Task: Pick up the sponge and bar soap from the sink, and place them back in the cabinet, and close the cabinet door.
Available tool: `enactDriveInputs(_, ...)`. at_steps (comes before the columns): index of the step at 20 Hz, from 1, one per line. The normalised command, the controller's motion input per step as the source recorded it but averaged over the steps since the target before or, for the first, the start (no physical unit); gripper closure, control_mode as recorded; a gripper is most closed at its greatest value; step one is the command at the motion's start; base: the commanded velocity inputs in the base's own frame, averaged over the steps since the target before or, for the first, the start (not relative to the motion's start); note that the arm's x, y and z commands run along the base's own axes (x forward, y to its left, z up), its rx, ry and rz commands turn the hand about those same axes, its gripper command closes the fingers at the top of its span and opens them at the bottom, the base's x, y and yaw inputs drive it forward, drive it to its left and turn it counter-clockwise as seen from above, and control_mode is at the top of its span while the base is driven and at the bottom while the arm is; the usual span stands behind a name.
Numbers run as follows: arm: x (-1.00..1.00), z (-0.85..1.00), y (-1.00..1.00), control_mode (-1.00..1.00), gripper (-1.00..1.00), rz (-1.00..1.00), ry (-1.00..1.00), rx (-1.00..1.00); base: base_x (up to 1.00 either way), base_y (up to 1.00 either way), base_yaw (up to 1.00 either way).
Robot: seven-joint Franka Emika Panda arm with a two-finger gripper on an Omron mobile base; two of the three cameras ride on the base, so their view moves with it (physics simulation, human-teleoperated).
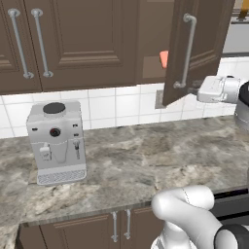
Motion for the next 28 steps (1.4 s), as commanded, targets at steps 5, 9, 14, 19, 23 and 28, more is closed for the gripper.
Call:
enactDriveInputs(5, 0.27, 0.0, 0.17, -1.0, -1.0, -0.08, 0.0, 0.0, 0.0, 0.0, 0.0)
enactDriveInputs(9, 0.38, 0.0, 0.2, -1.0, -1.0, -0.1, 0.0, 0.0, 0.0, 0.0, 0.0)
enactDriveInputs(14, 0.45, 0.0, 0.22, -1.0, -1.0, -0.1, 0.0, 0.0, 0.0, 0.0, 0.0)
enactDriveInputs(19, 0.44, 0.0, 0.15, -1.0, -1.0, -0.07, -0.02, 0.0, 0.0, 0.0, 0.0)
enactDriveInputs(23, 0.34, 0.0, 0.14, -1.0, -1.0, -0.07, -0.02, 0.0, 0.0, 0.0, 0.0)
enactDriveInputs(28, 0.32, 0.0, 0.15, -1.0, -1.0, -0.07, 0.0, 0.0, 0.0, 0.0, 0.0)
